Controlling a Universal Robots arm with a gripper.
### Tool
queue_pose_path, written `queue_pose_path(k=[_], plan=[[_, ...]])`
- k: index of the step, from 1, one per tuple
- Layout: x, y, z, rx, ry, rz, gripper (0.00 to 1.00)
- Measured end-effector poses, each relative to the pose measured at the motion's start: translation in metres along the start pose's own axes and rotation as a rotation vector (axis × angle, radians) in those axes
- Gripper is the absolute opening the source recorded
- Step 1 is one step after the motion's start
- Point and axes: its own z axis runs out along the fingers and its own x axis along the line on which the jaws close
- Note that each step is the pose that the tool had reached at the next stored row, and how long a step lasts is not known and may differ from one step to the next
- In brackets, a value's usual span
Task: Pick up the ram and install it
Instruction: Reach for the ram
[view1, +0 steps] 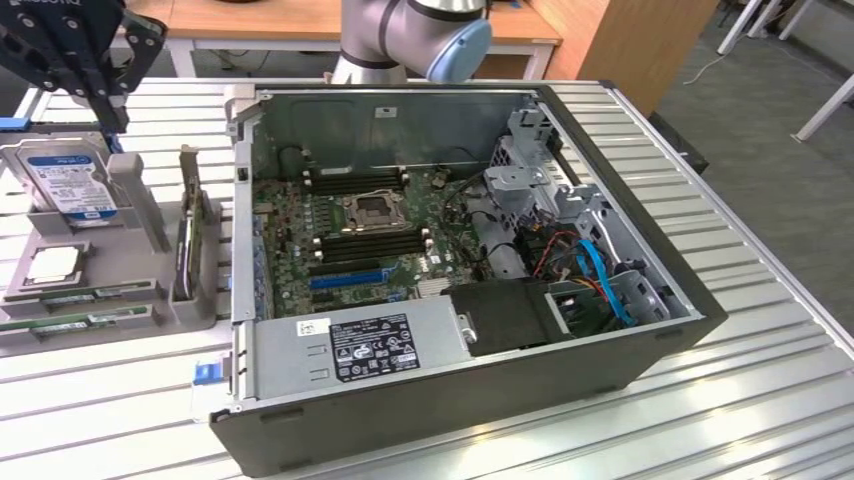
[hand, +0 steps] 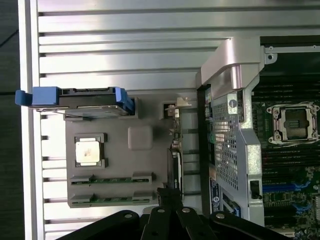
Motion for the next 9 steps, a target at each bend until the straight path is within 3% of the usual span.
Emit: queue_pose_path(k=[9], plan=[[0.014,-0.0008,-0.0001,-0.0001,0.0001,-0.001,0.1]])
